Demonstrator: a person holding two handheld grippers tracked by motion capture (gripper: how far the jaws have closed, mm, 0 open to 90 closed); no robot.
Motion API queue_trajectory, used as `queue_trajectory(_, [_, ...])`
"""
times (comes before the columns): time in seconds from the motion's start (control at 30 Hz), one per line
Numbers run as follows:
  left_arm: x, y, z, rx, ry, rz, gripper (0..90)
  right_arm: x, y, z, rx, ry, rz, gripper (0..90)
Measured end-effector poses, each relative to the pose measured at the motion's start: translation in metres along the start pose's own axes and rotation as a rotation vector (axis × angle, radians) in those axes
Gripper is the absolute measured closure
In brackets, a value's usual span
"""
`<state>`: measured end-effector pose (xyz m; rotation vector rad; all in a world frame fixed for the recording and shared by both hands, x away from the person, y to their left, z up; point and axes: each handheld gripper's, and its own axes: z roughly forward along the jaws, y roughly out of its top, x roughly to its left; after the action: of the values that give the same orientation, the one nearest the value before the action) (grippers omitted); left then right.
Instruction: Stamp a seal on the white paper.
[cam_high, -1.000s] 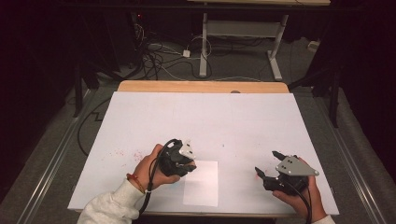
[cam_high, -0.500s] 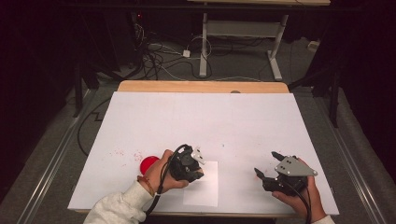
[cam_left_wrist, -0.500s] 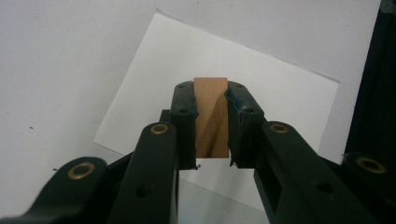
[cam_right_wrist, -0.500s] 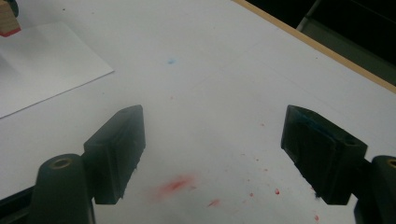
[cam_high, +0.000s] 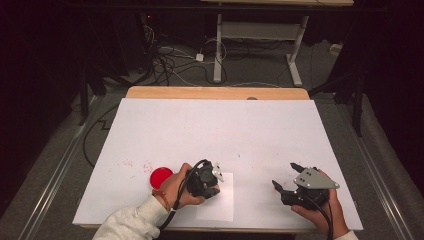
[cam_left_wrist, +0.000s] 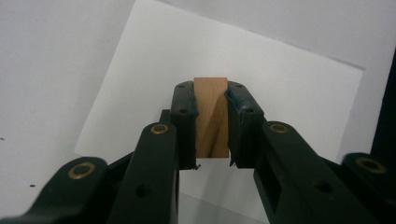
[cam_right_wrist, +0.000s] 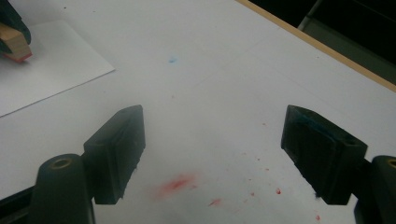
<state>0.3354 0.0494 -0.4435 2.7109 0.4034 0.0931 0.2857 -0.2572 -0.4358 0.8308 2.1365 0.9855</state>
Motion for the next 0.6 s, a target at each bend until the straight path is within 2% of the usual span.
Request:
queue_trajectory(0.27, [-0.0015,-0.0018,0.0051,0.009,0.003,0.014,74.0,0.0,0.0001,-0.0003,-0.003,0.004,-0.002,22.3])
queue_trajectory(0.5, [-0.0008,-0.0013,0.0059,0.016,-0.002,0.011,74.0,0.0,0.0004,-0.0009,-0.005,-0.002,-0.002,22.3])
queue_trajectory(0.6, [-0.0006,-0.0011,0.0062,0.016,-0.004,-0.003,74.1,0.0004,0.0006,-0.0008,-0.004,-0.001,-0.004,22.4])
